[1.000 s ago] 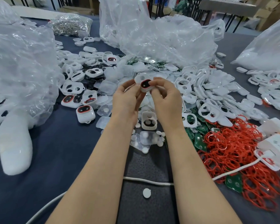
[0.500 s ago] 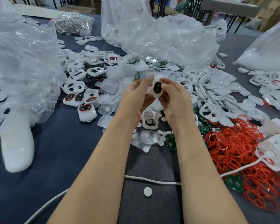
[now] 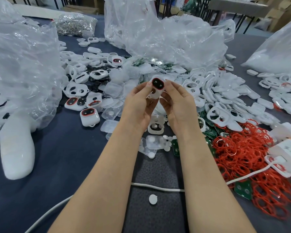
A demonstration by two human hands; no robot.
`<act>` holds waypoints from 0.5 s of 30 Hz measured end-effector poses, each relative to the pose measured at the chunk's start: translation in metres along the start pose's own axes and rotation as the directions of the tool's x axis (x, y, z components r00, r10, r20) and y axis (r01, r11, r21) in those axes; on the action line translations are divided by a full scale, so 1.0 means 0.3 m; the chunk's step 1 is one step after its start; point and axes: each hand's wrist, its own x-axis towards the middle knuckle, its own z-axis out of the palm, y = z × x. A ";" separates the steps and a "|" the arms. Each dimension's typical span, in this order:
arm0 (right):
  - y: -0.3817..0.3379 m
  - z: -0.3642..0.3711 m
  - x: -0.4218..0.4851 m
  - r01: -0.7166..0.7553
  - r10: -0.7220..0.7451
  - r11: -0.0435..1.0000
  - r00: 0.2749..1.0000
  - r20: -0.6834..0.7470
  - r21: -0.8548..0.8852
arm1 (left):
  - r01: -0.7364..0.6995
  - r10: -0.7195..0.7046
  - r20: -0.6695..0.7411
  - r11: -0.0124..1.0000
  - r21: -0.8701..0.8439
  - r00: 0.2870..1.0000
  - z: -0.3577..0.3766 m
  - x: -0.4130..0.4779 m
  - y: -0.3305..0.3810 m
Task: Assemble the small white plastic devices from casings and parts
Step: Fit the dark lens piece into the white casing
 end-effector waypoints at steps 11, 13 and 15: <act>0.028 -0.021 0.024 0.083 -0.116 0.943 0.990 -0.085 -0.322 | -0.150 0.142 0.050 0.889 0.432 0.989 0.004 -0.014 -0.022; 0.032 -0.021 0.024 0.151 -0.187 0.874 0.982 -0.033 -0.463 | -0.261 0.276 0.060 0.787 0.559 0.959 0.000 -0.010 -0.027; 0.030 -0.019 0.023 0.193 -0.216 0.815 0.976 0.022 -0.546 | -0.304 0.333 0.066 0.739 0.602 0.941 -0.003 -0.014 -0.029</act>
